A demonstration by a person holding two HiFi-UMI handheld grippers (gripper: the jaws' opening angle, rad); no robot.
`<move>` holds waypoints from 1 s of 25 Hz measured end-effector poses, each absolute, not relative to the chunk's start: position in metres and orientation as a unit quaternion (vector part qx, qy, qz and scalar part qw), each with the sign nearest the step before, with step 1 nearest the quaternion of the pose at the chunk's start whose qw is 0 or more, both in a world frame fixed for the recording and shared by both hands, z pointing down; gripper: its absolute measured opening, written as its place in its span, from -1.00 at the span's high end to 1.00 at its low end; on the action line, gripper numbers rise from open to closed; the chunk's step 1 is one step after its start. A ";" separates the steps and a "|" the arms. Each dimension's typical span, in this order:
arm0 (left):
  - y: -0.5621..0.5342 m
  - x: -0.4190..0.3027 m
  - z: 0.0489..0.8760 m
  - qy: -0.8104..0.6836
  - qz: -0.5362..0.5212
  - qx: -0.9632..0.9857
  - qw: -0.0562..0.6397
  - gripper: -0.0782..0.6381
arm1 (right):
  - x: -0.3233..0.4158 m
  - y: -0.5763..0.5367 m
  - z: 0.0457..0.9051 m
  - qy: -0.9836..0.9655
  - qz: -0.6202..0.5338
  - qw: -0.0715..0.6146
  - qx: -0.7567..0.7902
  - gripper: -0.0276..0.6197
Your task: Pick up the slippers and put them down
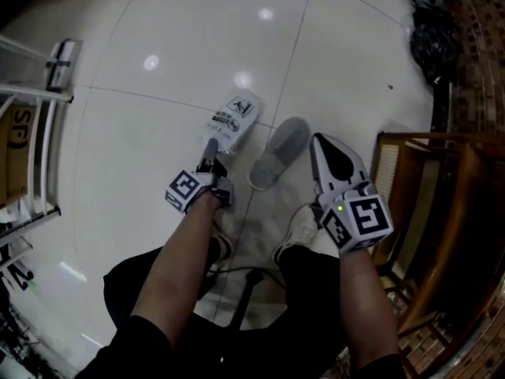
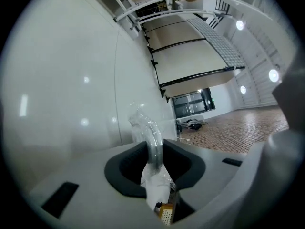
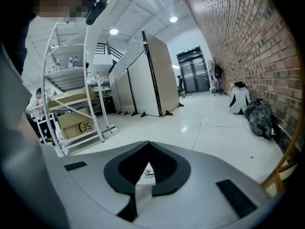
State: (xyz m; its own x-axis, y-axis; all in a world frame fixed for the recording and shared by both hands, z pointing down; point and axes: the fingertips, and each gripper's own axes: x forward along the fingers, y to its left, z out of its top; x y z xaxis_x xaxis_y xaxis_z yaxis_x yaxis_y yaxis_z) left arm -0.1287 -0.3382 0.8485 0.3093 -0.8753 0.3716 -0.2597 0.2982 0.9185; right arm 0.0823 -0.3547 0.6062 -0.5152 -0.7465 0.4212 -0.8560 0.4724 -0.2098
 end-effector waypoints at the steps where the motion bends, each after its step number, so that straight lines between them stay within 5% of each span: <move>1: -0.336 -0.126 0.855 -0.533 -0.256 0.527 0.611 0.55 | 0.083 -0.356 0.609 -0.846 0.201 0.145 0.472 0.89; 8: -0.318 -0.124 0.900 -0.564 -0.214 0.482 0.636 0.56 | 0.083 -0.360 0.614 -0.844 0.216 0.145 0.469 0.89; 14: -0.277 -0.142 0.942 -0.639 0.011 0.442 0.629 -0.01 | 0.083 -0.361 0.616 -0.842 0.224 0.142 0.470 0.89; 19: -0.268 -0.147 0.941 -0.645 0.178 0.475 0.572 -0.01 | 0.083 -0.362 0.615 -0.845 0.214 0.144 0.469 0.89; 25: -0.334 -0.107 0.865 -0.607 0.128 0.578 0.531 -0.01 | 0.078 -0.364 0.600 -0.844 0.195 0.137 0.482 0.89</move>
State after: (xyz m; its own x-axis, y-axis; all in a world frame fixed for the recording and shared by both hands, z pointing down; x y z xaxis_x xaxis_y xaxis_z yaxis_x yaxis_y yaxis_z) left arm -0.1073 -0.3336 0.8651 0.2303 -0.5651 0.7922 -0.8372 0.2999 0.4573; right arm 0.0784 -0.3638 0.5996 -0.4990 -0.7592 0.4179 -0.8655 0.4605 -0.1969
